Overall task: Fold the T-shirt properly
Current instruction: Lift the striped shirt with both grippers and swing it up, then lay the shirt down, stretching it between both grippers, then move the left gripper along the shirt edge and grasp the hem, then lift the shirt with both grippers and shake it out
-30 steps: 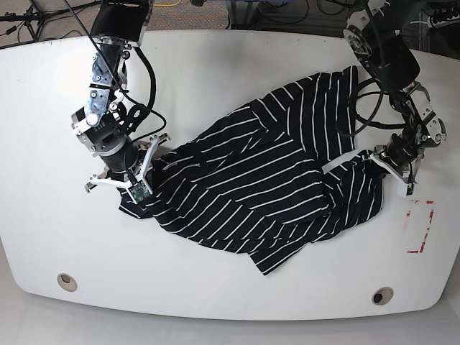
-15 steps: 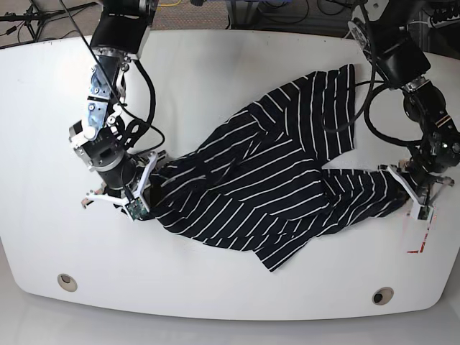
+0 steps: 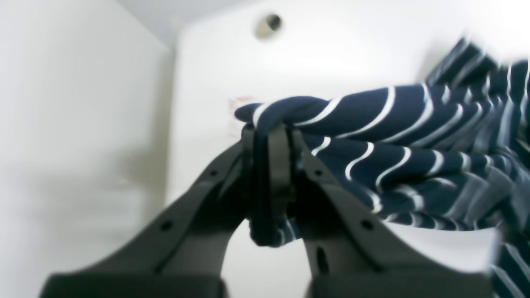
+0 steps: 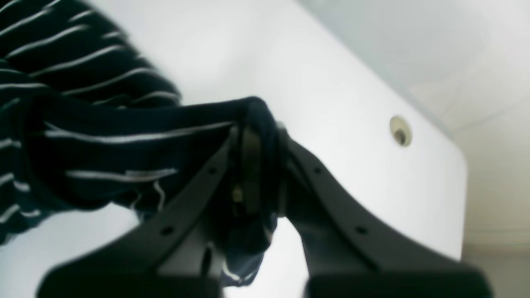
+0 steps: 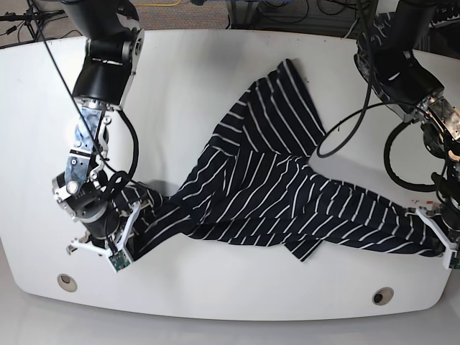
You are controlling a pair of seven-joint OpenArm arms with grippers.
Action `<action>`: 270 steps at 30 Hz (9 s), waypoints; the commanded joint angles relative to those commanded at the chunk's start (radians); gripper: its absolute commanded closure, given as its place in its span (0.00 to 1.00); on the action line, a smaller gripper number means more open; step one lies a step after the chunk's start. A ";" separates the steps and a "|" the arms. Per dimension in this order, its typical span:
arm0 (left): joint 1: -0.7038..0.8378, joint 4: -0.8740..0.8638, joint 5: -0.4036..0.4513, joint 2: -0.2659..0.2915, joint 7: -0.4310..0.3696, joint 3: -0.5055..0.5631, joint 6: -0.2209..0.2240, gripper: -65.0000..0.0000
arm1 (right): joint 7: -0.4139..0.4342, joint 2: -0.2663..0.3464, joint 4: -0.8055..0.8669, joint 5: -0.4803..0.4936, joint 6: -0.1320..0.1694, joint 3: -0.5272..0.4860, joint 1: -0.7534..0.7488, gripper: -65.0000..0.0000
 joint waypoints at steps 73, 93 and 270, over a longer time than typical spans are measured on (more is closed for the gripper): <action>0.368 0.077 -0.009 -0.034 0.075 -0.170 -0.001 1.00 | 0.002 0.012 0.072 0.009 0.000 0.183 -0.299 0.98; 0.707 0.075 -0.006 0.006 0.074 -0.224 -0.001 1.00 | 0.002 -0.078 0.071 0.008 0.000 0.227 -0.500 0.98; -0.044 -1.123 -0.009 -0.080 -0.549 0.161 0.192 1.00 | -0.153 -0.051 0.029 0.496 0.000 0.308 -0.445 0.94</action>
